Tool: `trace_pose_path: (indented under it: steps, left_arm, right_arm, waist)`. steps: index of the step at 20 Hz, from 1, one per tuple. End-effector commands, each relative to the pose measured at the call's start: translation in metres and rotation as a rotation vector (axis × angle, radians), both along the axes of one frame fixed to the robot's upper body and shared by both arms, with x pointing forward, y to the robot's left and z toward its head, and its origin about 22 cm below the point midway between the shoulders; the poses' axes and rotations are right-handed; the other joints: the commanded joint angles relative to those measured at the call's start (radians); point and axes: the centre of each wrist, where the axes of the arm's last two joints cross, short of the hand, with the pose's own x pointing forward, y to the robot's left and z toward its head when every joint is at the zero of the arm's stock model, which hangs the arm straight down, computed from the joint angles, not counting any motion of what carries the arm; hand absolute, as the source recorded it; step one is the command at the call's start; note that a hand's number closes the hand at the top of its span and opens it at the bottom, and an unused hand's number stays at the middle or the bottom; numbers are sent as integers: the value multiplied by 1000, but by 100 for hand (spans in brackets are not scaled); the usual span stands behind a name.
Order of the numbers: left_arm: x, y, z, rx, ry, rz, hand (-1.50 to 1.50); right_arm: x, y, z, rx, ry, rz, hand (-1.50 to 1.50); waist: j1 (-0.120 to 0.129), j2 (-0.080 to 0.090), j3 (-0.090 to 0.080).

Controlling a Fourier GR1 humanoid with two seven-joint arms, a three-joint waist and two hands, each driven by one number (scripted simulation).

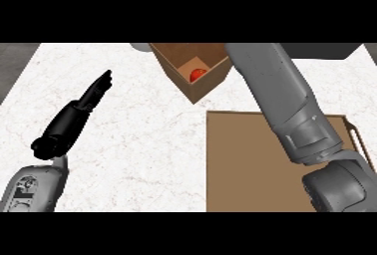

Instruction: Pick the tomato from the tray and place it in the cardboard box

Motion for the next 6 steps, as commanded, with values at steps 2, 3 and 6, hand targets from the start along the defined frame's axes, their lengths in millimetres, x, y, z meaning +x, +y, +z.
trace_pose_path:
  steps: [2, 3, 6]
  left_arm:
    - [-2, -21, -1, -26, 5, -4, 0]
    - [3, -2, -3, 0, 6, 6, 0]
    - [-11, -6, -4, -8, 15, 11, 0]
  right_arm:
    - [2, -23, -25, 261, -61, -156, -150]
    - [4, -29, -21, 301, -63, -167, -150]
    - [6, -68, -48, 301, -134, -219, -150]
  waist:
    - [-1, -3, -2]
    - [-1, 0, -3]
    - [3, -5, -2]
